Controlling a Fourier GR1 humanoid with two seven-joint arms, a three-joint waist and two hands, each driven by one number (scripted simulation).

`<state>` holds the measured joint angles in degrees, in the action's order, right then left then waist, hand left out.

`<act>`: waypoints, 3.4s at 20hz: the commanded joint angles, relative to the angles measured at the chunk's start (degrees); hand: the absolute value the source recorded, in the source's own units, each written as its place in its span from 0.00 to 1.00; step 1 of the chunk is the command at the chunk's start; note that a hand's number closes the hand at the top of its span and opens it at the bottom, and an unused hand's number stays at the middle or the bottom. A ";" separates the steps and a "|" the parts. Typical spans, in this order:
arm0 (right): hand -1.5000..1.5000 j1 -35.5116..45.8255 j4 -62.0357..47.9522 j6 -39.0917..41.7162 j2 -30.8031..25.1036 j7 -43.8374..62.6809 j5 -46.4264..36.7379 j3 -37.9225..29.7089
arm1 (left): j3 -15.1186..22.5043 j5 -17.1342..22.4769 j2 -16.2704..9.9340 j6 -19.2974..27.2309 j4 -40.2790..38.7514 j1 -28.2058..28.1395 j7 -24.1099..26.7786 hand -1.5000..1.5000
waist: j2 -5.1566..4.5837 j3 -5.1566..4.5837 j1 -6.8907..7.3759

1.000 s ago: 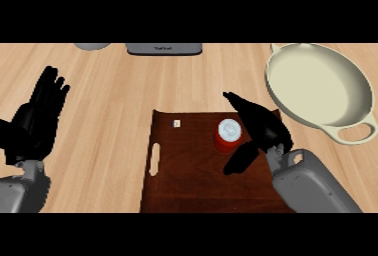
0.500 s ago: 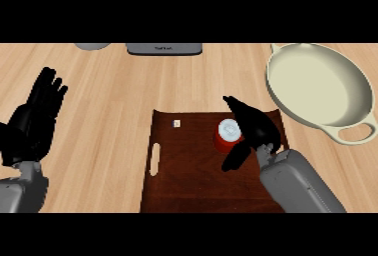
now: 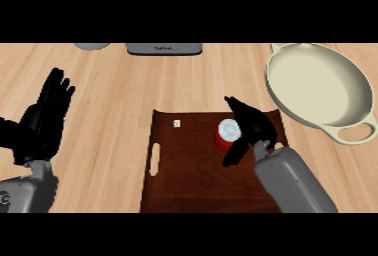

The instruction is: Pick the can from the tray and place it in the pot

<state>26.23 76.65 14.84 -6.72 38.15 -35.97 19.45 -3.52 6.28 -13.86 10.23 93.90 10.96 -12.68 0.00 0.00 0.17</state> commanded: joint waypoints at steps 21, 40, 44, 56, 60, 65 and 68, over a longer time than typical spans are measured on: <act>1.00 -7.34 2.12 5.43 4.28 -20.61 -11.35 14.68 | -3.73 -0.23 0.03 -3.10 0.03 0.57 -1.64 0.50 | 0.35 -0.03 -0.57; 1.00 -14.73 43.08 -7.24 3.73 -8.84 -19.66 3.11 | -3.53 -2.46 1.71 -2.18 -1.13 0.56 -0.15 0.50 | 0.29 -0.03 -1.49; 1.00 -14.09 45.13 -10.79 4.64 -8.05 -20.26 -2.06 | -3.32 -1.90 1.38 -2.85 1.76 -0.08 -1.92 0.50 | 0.18 0.01 -0.50; 1.00 -4.98 30.08 -7.81 -6.21 -19.39 -0.48 -30.68 | -4.23 -2.33 0.86 -2.93 1.81 2.72 -4.13 0.50 | -0.04 0.03 -0.02; 1.00 -2.84 23.51 -9.12 -6.34 -21.20 2.49 -33.10 | -2.79 -2.96 3.53 -3.84 2.42 -3.01 1.08 0.50 | -0.01 0.00 0.11; 1.00 5.39 4.92 -16.86 -6.80 -30.59 2.69 -35.86 | -3.13 -2.86 2.47 -3.05 1.72 2.68 -3.81 0.50 | -0.17 0.03 0.62; 1.00 3.22 2.93 -21.56 -15.19 -31.94 -12.64 -33.66 | -4.45 -2.17 1.53 -4.50 -2.19 3.33 -0.44 0.50 | -0.85 0.00 1.24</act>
<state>27.69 86.12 -2.19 -16.33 8.97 -40.37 -13.95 -7.86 4.35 -11.85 5.82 92.71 12.70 -12.79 -0.40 0.01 0.92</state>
